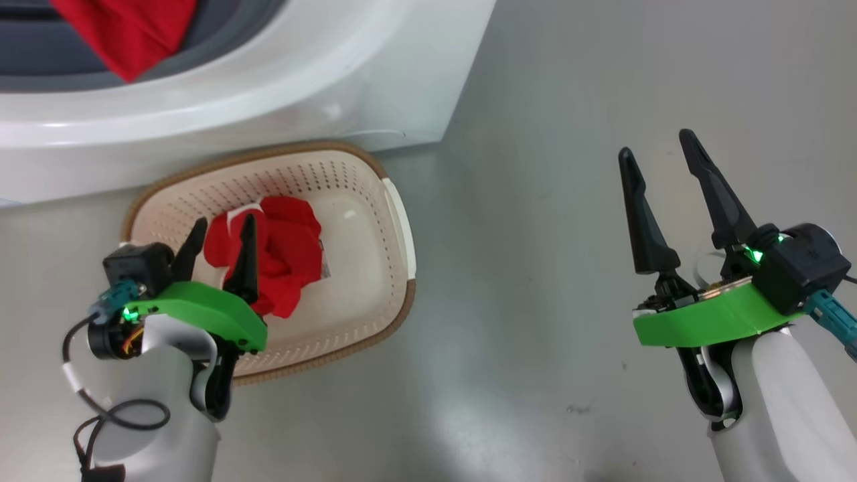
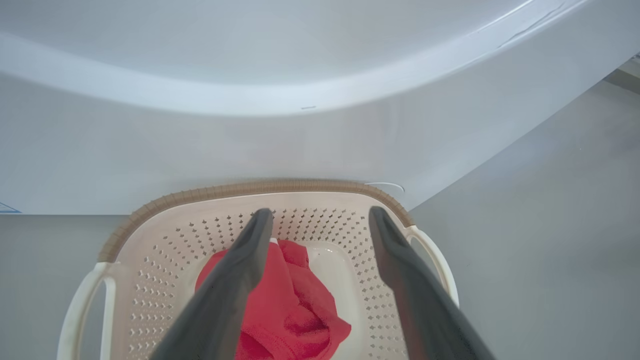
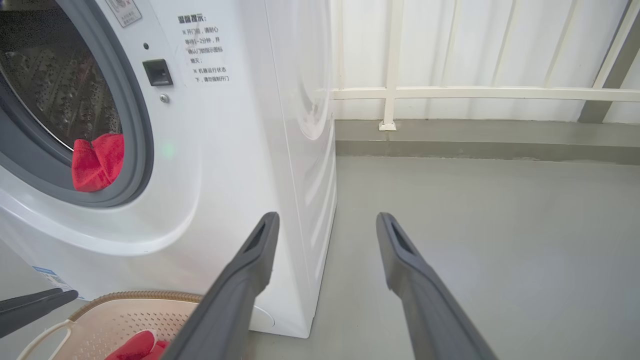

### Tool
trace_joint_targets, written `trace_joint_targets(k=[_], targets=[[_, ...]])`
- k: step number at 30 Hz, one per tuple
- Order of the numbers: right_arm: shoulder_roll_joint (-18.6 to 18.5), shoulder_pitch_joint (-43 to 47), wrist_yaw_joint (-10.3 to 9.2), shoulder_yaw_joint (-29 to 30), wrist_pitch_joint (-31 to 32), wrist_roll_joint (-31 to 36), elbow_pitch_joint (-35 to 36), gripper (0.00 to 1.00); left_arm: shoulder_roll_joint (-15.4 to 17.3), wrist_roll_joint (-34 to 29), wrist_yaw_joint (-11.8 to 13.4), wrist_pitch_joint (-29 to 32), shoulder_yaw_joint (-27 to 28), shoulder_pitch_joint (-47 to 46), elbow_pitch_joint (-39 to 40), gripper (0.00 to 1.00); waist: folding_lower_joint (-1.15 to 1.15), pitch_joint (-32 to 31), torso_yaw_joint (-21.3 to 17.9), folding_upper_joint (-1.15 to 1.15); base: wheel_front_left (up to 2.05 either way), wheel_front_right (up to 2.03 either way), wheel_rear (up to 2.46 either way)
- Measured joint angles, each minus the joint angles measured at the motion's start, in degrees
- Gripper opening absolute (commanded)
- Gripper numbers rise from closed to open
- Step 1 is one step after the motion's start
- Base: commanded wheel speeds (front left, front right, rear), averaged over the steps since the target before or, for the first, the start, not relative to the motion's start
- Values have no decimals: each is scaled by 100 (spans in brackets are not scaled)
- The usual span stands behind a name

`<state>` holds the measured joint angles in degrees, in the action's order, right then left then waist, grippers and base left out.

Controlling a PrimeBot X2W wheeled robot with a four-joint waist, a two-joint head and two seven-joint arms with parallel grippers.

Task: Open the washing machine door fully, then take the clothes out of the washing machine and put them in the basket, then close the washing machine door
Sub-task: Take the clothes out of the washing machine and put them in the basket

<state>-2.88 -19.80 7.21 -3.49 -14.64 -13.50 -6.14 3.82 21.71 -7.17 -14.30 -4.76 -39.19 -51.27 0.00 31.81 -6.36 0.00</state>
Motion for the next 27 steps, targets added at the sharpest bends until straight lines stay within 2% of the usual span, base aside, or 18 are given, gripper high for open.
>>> trace_joint_targets(k=[18,27], targets=[[1,454,0,270,0,99,-5,100,-168,-321,0,-19,534,1078,2432,100,0,-946,381,0,0,0,0],[5,931,0,487,0,118,151,100,-187,-463,9,-26,579,1728,3186,100,0,-1439,485,0,0,0,0]])
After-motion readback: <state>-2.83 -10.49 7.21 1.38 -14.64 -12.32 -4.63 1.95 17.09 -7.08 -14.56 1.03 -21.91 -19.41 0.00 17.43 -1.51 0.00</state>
